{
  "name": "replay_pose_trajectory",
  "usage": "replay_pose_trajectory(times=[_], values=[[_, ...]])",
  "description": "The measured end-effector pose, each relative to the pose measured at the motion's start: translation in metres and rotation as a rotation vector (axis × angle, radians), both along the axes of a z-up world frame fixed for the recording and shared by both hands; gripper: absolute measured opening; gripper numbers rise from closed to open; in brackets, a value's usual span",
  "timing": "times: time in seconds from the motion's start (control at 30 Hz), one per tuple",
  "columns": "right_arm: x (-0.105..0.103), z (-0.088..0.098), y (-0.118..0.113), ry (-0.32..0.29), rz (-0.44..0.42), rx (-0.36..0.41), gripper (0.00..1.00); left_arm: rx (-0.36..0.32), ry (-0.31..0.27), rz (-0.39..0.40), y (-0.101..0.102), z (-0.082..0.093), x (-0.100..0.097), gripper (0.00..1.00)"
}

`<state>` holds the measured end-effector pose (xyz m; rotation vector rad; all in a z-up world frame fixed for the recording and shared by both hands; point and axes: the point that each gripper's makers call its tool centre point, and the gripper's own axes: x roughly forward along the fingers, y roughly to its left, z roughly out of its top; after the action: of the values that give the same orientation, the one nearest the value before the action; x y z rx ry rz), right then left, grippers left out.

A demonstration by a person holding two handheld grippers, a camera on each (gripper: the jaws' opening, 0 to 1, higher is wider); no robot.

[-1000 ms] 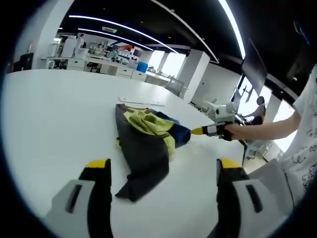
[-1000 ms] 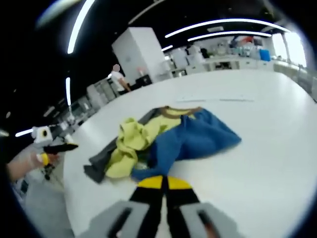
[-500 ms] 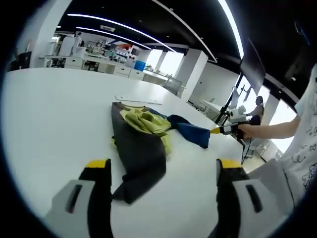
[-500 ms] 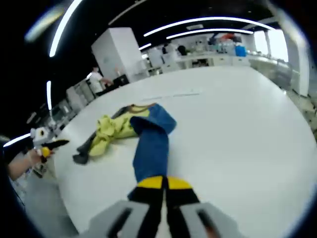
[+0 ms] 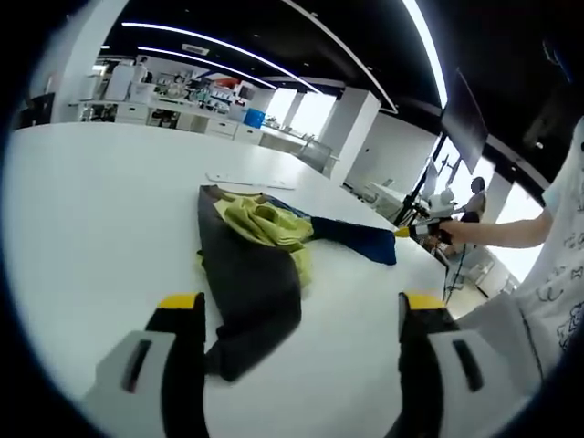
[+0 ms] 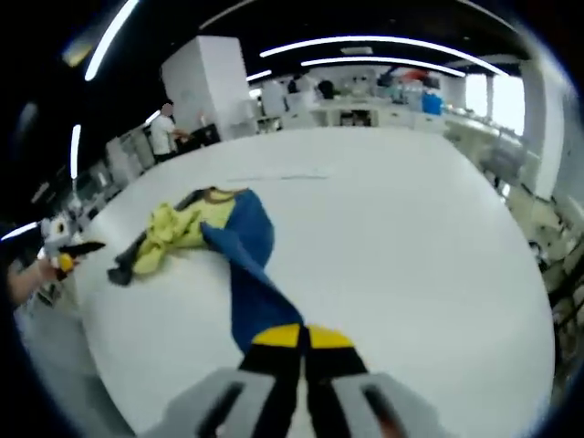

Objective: Fold the garment on the visible template until the final outline fits inside the template.

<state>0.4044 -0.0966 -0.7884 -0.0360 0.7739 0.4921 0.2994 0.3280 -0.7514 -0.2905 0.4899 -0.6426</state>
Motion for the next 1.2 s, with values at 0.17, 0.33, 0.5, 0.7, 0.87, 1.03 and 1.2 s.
replay_pose_trajectory(times=[0.17, 0.33, 0.5, 0.7, 0.87, 1.03, 1.2], values=[[0.002, -0.001, -0.005, 0.008, -0.002, -0.011, 0.00, 0.002, 0.004, 0.004, 0.001, -0.001, -0.003, 0.84], [0.006, 0.003, -0.015, -0.003, -0.020, -0.023, 0.00, 0.001, 0.007, 0.009, 0.003, -0.002, -0.005, 0.84], [0.010, 0.014, -0.021, -0.021, -0.037, -0.031, 0.00, 0.000, 0.006, 0.009, 0.002, -0.002, -0.004, 0.84], [0.017, 0.016, -0.038, -0.038, -0.047, -0.058, 0.00, -0.008, 0.004, 0.002, -0.002, -0.003, -0.004, 0.84], [0.022, 0.024, -0.047, -0.060, -0.051, -0.094, 0.00, -0.010, 0.005, 0.000, -0.003, -0.004, -0.004, 0.83], [0.020, 0.038, -0.044, -0.103, -0.041, -0.126, 0.00, -0.014, 0.007, -0.001, -0.005, -0.005, -0.004, 0.83], [0.009, 0.047, -0.035, -0.169, 0.033, -0.224, 0.00, -0.019, 0.011, -0.003, -0.006, -0.006, -0.004, 0.83]])
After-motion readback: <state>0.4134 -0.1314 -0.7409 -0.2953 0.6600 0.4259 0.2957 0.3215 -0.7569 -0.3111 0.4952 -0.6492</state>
